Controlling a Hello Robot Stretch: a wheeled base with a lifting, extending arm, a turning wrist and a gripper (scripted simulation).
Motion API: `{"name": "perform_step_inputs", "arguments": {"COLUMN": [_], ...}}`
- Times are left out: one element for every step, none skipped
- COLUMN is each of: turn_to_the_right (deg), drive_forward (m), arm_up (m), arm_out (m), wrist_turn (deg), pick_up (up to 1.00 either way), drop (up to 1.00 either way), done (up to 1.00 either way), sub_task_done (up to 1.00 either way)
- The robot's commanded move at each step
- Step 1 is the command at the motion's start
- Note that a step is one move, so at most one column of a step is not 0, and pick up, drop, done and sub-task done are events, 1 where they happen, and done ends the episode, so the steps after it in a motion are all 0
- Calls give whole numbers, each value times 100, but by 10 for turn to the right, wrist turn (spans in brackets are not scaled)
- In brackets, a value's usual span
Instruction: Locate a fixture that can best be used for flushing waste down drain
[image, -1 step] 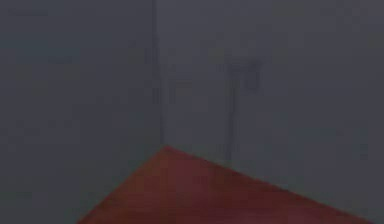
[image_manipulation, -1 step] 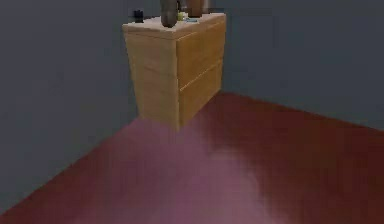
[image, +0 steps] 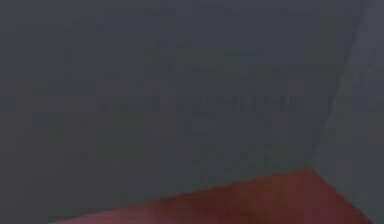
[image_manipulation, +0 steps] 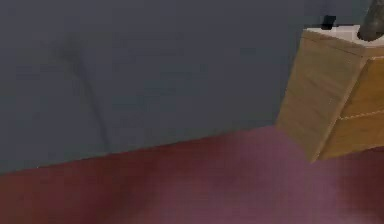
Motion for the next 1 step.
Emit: {"name": "perform_step_inputs", "arguments": {"turn_to_the_right": [-450], "drive_forward": [0], "arm_up": [0], "arm_out": [0], "wrist_turn": [0], "pick_up": [0], "drop": [0], "done": [0], "sub_task_done": [0]}}
